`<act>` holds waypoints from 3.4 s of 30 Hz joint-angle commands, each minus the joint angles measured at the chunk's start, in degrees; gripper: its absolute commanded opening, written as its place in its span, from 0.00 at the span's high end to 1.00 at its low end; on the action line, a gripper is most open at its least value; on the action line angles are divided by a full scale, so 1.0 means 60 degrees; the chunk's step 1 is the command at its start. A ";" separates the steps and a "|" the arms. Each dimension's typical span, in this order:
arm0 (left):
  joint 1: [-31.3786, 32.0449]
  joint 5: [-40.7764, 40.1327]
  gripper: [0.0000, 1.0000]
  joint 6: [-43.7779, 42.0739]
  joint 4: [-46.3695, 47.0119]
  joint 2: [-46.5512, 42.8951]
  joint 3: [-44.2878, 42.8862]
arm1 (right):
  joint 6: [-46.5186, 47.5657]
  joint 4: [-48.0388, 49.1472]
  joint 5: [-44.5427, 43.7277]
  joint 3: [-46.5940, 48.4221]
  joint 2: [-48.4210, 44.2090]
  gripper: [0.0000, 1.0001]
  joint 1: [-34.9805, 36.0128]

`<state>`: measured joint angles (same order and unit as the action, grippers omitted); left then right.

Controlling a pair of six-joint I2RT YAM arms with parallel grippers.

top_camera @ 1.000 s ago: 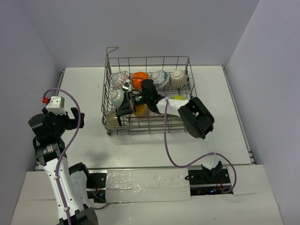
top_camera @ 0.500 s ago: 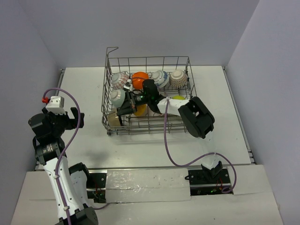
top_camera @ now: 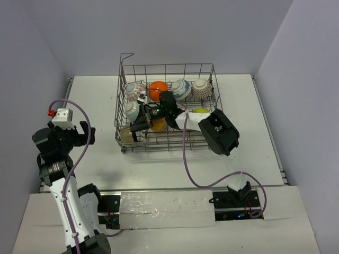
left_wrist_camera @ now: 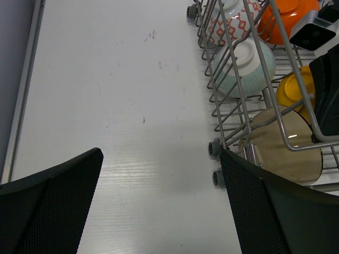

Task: Load the bowls into the dish rack
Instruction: Turn the bowl upside down over the dish rack.

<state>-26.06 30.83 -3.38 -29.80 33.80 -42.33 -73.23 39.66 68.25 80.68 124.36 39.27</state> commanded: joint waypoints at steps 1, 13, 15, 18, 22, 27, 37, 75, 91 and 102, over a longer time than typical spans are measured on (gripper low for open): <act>-0.0051 0.0325 0.01 0.0006 0.0221 0.0050 0.0067 | 0.0118 0.0774 0.0139 0.0454 -0.0159 1.00 0.0077; -0.0065 0.0384 0.01 0.0006 0.0221 -0.0008 0.0067 | 0.3675 -0.3484 -0.0300 0.0775 -0.1053 1.00 -0.0040; -0.0050 0.0384 0.01 0.0006 0.0221 -0.0009 0.0067 | 0.4073 -0.3826 -0.0388 0.0776 -0.1169 1.00 -0.0070; -0.0050 0.0399 0.01 0.0006 0.0206 -0.0008 0.0067 | 0.4294 -0.4046 -0.0432 0.0747 -0.1346 1.00 -0.0143; -0.0050 0.0414 0.01 0.0021 0.0206 -0.0009 0.0067 | 0.4968 -0.4908 -0.0564 0.0805 -0.1580 1.00 -0.0260; -0.0065 0.0443 0.01 0.0021 0.0206 0.0006 0.0067 | 0.5437 -0.5350 -0.0696 0.0645 -0.1815 1.00 -0.0377; -0.0051 0.0472 0.01 0.0035 0.0206 0.0050 0.0067 | 0.5891 -0.5789 -0.0755 0.0557 -0.1873 1.00 -0.0524; -0.0051 0.0545 0.01 0.0065 0.0191 0.0035 0.0082 | 0.8264 -0.8089 -0.1926 0.0219 -0.2679 1.00 -0.1051; -0.0065 0.0281 0.01 0.0065 0.0279 -0.0170 0.0067 | 1.1837 -1.2275 -0.4191 0.3614 -0.3806 0.75 -0.0890; -0.0065 0.0252 0.01 0.0094 0.0324 -0.0302 -0.0328 | 1.3873 -1.2821 -0.9333 0.4146 -0.5314 0.58 -0.1256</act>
<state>-26.06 31.75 -3.38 -29.65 31.03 -42.37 4.93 -35.68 24.38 105.43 95.57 33.04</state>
